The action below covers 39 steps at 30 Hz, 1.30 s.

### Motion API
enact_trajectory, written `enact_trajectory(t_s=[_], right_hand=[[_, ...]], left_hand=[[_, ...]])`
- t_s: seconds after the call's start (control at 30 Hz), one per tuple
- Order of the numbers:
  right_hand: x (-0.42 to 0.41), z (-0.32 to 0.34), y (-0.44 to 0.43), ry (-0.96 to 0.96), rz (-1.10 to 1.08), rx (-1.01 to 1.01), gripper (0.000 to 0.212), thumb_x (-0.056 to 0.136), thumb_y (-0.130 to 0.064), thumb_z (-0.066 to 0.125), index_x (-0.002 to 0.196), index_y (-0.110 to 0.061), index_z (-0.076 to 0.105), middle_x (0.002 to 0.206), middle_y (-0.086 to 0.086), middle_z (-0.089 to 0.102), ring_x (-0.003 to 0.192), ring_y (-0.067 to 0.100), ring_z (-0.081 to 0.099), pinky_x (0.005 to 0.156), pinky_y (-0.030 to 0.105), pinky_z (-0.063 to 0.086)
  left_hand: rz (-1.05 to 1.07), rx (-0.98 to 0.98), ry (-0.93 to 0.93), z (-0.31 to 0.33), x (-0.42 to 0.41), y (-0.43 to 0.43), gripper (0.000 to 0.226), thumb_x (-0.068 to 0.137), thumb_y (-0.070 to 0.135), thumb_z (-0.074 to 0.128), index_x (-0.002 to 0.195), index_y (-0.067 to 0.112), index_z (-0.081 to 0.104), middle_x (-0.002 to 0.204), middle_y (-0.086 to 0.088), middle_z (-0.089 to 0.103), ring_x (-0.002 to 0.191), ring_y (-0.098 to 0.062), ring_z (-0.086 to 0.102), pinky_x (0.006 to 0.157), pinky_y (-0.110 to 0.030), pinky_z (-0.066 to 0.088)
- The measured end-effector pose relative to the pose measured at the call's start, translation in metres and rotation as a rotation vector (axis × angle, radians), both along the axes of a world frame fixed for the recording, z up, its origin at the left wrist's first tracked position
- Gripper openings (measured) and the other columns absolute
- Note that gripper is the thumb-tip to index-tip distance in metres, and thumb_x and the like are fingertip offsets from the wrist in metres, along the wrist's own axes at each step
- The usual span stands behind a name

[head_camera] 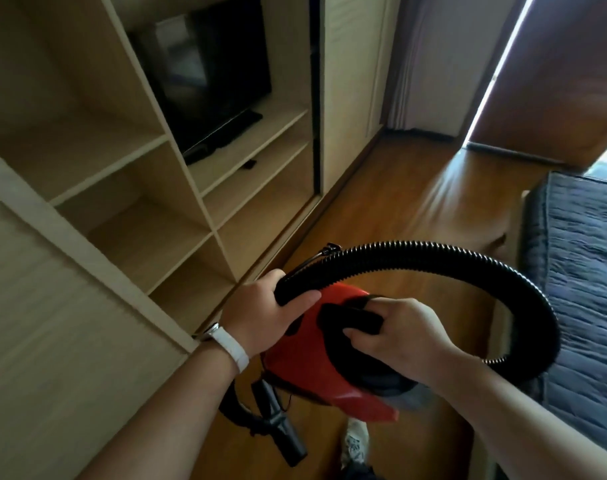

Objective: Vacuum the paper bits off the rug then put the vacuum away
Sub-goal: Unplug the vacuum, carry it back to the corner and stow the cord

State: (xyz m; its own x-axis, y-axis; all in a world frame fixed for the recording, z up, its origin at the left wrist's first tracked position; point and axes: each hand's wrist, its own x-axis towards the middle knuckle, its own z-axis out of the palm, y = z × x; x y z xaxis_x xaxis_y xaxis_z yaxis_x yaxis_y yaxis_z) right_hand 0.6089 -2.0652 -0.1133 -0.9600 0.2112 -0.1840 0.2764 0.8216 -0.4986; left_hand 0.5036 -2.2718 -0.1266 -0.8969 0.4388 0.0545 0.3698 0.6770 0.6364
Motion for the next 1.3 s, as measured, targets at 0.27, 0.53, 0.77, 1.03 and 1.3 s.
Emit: enact_trajectory(t_s=[0.27, 0.53, 0.77, 1.03, 1.3], right_hand=[[-0.096, 0.028, 0.082, 0.014, -0.020, 0.087, 0.032, 0.079, -0.060, 0.065, 0.101, -0.037, 0.071, 0.074, -0.017, 0.055, 0.079, 0.007, 0.060, 0.077, 0.026, 0.053], [-0.188, 0.031, 0.123, 0.057, -0.186, 0.053, 0.031, 0.076, -0.059, 0.068, 0.082, -0.028, 0.070, 0.069, -0.011, 0.062, 0.066, 0.007, 0.061, 0.066, 0.027, 0.055], [-0.290, 0.019, 0.128, 0.041, -0.352, 0.107, 0.033, 0.073, -0.061, 0.069, 0.082, -0.029, 0.070, 0.064, -0.011, 0.062, 0.061, 0.005, 0.061, 0.060, 0.023, 0.052], [-0.396, 0.026, 0.123, 0.032, -0.512, 0.183, 0.035, 0.077, -0.062, 0.065, 0.083, -0.028, 0.068, 0.063, -0.012, 0.058, 0.064, 0.006, 0.060, 0.064, 0.021, 0.049], [-0.455, 0.021, 0.163, 0.039, -0.607, 0.097, 0.033, 0.075, -0.063, 0.066, 0.084, -0.031, 0.070, 0.065, -0.010, 0.065, 0.064, 0.006, 0.064, 0.065, 0.027, 0.055]], left_hand=[[-0.039, 0.004, 0.035, 0.016, -0.108, 0.087, 0.064, 0.069, 0.090, 0.043, 0.076, 0.027, 0.053, 0.059, 0.005, 0.060, 0.052, -0.004, 0.060, 0.050, -0.032, 0.053], [-0.146, 0.055, 0.069, 0.021, -0.212, 0.131, 0.062, 0.071, 0.088, 0.048, 0.075, 0.026, 0.054, 0.055, 0.008, 0.057, 0.054, -0.003, 0.059, 0.042, -0.014, 0.035], [-0.303, 0.080, 0.055, 0.008, -0.348, 0.164, 0.056, 0.072, 0.084, 0.052, 0.078, 0.029, 0.057, 0.062, 0.007, 0.062, 0.058, -0.003, 0.060, 0.049, -0.020, 0.046], [-0.462, 0.072, -0.001, 0.005, -0.485, 0.190, 0.060, 0.069, 0.089, 0.048, 0.082, 0.031, 0.059, 0.066, 0.008, 0.064, 0.059, -0.003, 0.061, 0.059, -0.036, 0.056], [-0.555, 0.070, -0.032, 0.005, -0.553, 0.246, 0.054, 0.069, 0.082, 0.050, 0.083, 0.030, 0.059, 0.067, 0.007, 0.063, 0.059, -0.002, 0.060, 0.053, -0.021, 0.047]])
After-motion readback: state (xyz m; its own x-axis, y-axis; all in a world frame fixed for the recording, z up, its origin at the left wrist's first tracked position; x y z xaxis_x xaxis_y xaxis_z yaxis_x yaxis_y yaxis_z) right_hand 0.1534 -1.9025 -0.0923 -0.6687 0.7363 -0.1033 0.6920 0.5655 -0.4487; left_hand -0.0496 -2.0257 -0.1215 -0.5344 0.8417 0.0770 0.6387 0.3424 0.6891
